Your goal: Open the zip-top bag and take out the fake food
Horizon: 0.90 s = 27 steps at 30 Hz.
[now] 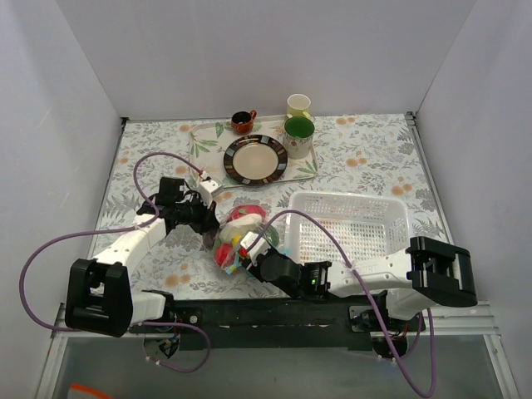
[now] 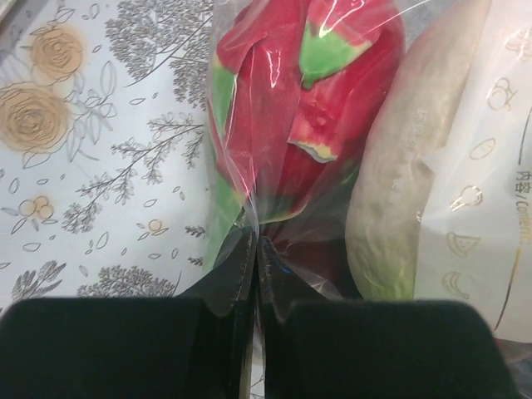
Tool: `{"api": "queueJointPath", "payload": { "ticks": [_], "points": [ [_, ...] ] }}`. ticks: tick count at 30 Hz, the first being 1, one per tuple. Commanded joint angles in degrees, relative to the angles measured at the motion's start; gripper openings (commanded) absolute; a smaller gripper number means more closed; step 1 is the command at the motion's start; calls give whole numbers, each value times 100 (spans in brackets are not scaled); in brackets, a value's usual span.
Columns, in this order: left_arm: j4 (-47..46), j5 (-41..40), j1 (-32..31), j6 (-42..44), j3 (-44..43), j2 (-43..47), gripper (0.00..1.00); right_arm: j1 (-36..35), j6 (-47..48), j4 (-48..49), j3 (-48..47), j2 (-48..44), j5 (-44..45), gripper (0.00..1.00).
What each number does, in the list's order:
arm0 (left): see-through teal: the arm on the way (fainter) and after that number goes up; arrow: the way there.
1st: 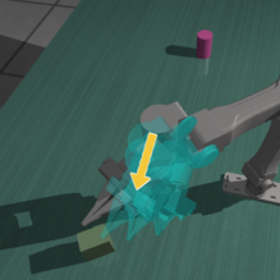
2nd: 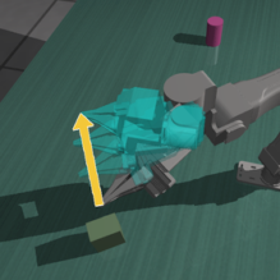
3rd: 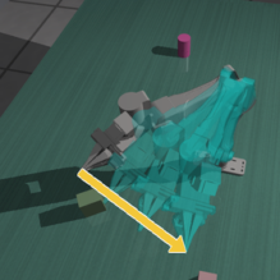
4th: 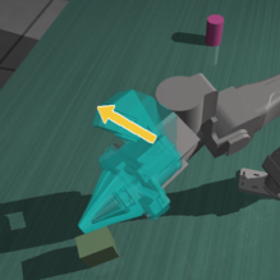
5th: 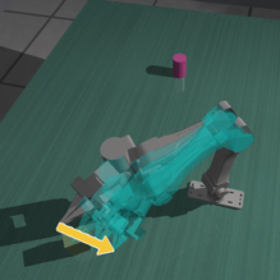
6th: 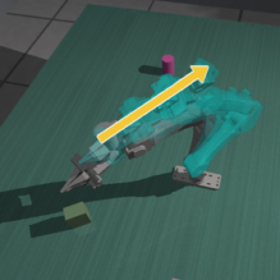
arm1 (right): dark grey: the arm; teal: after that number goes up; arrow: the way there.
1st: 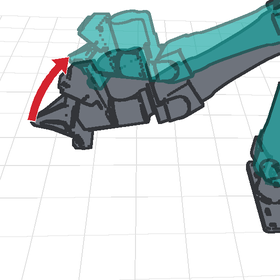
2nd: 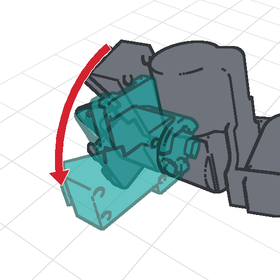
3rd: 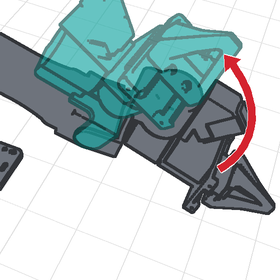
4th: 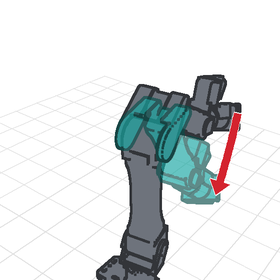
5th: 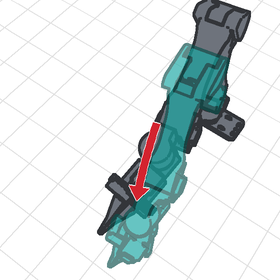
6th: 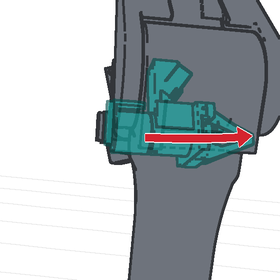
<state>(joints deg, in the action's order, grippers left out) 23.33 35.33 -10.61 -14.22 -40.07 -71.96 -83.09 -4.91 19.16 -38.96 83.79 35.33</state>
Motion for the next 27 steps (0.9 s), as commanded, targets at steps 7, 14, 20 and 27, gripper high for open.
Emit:
{"api": "queueJointPath", "payload": {
  "ticks": [7,14,20,27],
  "points": [
    [347,-106,1877,1052,-457,-89,0,-23,-185,202,-86,-1206,581,1],
    [488,263,2151,1150,-554,-2,0,-23,-441,237,414,-1866,307,1],
    [768,325,2151,1158,-633,103,0,64,-775,-427,319,-2208,2086,1],
    [761,1,2151,1018,-344,446,0,2050,-2928,-3979,-420,-2489,1881,3]
  ]
}}
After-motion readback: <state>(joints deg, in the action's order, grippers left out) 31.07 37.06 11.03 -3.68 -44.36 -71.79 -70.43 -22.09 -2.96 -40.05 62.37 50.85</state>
